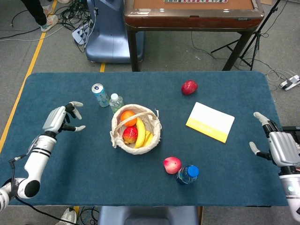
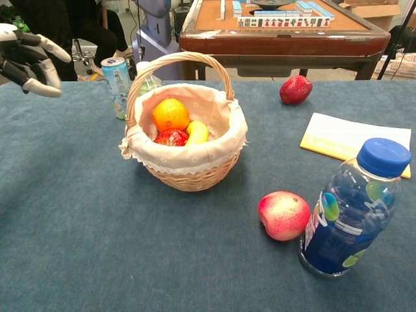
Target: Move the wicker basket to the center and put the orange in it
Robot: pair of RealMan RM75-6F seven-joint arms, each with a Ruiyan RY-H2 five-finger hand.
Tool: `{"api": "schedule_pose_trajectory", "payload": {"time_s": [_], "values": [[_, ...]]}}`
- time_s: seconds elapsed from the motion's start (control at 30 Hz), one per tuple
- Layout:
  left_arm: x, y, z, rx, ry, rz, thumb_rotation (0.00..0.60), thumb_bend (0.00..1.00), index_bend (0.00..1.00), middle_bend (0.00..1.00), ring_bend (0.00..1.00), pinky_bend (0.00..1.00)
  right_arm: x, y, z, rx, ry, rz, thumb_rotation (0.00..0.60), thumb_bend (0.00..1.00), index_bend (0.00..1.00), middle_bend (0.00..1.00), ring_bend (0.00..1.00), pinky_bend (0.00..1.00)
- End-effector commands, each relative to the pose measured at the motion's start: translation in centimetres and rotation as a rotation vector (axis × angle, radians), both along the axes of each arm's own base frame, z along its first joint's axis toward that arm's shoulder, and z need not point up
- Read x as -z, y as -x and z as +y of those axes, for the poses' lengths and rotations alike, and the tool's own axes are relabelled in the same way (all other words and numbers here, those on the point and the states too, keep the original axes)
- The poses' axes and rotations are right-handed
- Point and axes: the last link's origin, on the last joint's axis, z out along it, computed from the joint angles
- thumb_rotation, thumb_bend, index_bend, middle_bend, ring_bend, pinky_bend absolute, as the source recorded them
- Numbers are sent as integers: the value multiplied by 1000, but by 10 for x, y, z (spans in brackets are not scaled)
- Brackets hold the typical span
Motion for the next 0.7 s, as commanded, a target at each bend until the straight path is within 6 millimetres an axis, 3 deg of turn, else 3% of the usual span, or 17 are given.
{"api": "schedule_pose_trajectory", "payload": {"time_s": [0.03,0.37,0.7], "values": [[-16,29,-23,-36,-60,120,600,74,351,489,455,537,1,5,2,-2,-41,36,600,329,52,155,138,371],[-39,65,-84,-35,-178,252,600,74,360,482,446,534,10,16,15,-56,-2,91,600,333,85,172,139,370],[-45,74,-154,-28,-218,355,600,74,359,482,446,501,10,26,40,-42,47,88,600,334,116,193,161,370]]}}
